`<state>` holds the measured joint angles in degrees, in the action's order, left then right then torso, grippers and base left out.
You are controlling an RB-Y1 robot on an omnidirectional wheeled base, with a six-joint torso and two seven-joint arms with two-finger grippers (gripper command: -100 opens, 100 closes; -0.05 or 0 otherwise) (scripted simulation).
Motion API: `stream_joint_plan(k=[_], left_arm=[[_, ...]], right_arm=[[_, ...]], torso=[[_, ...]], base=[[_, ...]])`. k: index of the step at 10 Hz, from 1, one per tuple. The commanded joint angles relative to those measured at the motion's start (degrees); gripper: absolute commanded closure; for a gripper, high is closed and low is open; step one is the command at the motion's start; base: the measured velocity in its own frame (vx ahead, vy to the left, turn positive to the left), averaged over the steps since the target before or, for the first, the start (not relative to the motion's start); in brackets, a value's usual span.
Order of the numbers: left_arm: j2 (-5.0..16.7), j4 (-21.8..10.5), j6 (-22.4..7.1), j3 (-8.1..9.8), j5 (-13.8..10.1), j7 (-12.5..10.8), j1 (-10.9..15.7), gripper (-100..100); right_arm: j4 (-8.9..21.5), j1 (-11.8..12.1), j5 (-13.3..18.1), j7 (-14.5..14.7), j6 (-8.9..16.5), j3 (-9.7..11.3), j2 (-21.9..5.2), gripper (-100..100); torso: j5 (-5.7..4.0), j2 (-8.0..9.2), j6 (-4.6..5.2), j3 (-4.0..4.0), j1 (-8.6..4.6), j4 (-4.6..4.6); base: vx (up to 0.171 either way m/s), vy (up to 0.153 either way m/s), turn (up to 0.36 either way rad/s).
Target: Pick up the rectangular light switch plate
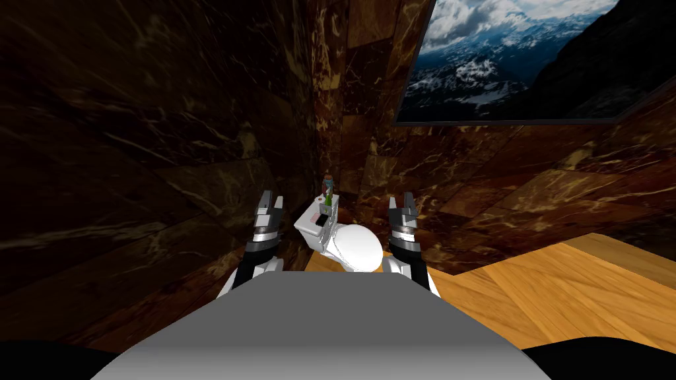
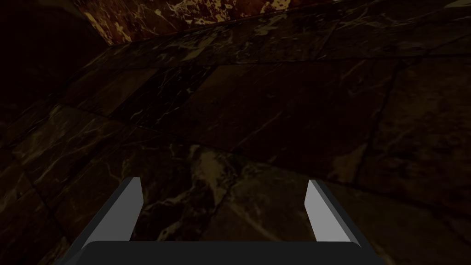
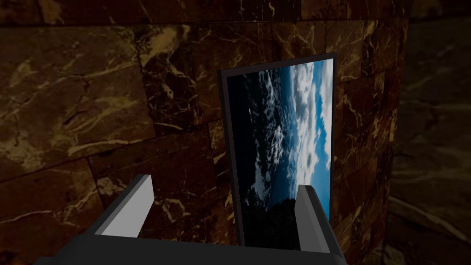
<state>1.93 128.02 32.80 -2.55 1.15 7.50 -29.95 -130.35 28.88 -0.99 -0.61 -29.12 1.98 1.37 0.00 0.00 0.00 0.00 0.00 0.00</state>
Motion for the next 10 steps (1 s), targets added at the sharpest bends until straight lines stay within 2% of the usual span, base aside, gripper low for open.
stream_joint_plan(k=[1, 2, 4, 5, 7, 8, 9, 10], left_arm=[[1.3, -1.4, -2.6, -0.19, -0.3, 0.0, 1.9, -100], [1.3, -1.4, -2.6, -0.19, -0.3, 0.0, 1.9, -100], [2.7, -3.6, -6.1, -0.45, -0.8, 0.1, 4.8, -100], [2.7, -3.6, -6.4, -0.45, -0.8, 0.1, 4.8, -100], [4.1, -6.6, -10.4, -0.77, -1.5, 0.1, 8.7, -100], [4.1, -6.6, -11.6, -0.77, -1.5, 0.1, 8.7, -100], [4.7, -8.4, -13.2, -0.95, -1.9, 0.0, 11.0, -100], [4.7, -8.4, -14.6, -0.95, -1.9, 0.0, 11.0, -100]], right_arm=[[0.0, 0.0, 0.0, 0.0, 0.0, 0.0, 0.0, 0], [0.0, 0.0, 0.0, 0.0, 0.0, 0.0, 0.0, 0], [0.0, 0.0, 0.0, 0.0, 0.0, 0.0, 0.0, 0], [0.0, 0.0, 0.0, 0.0, 0.0, 0.0, 0.0, 0], [0.0, 0.0, 0.0, 0.0, 0.0, 0.0, 0.0, 0], [0.0, 0.0, 0.0, 0.0, 0.0, 0.0, 0.0, 0], [0.0, 0.0, 0.0, 0.0, 0.0, 0.0, 0.0, 0], [0.0, 0.0, 0.0, 0.0, 0.0, 0.0, 0.0, 0]], torso=[[0.0, 0.0, 0.0, 0.0, 0.0, 0.0], [-0.02, 0.07, 0.02, 0.04, -0.1, 0.01], [-0.04, 0.14, 0.01, 0.08, -0.17, 0.03], [-0.04, 0.21, 0.02, 0.12, -0.19, 0.04], [-0.04, 0.12, 0.01, 0.07, -0.18, 0.03], [-0.05, 0.16, 0.02, 0.09, -0.24, 0.03], [-0.05, 0.15, 0.0, 0.09, -0.2, 0.03], [-0.04, 0.16, 0.01, 0.09, -0.16, 0.03]], base=[[-0.03, -0.033, -0.086], [-0.046, -0.044, -0.034], [-0.055, -0.049, -0.058], [-0.041, -0.042, -0.03], [-0.041, -0.056, -0.08], [-0.04, -0.051, -0.041], [-0.044, -0.04, -0.082], [-0.036, -0.033, -0.033]])
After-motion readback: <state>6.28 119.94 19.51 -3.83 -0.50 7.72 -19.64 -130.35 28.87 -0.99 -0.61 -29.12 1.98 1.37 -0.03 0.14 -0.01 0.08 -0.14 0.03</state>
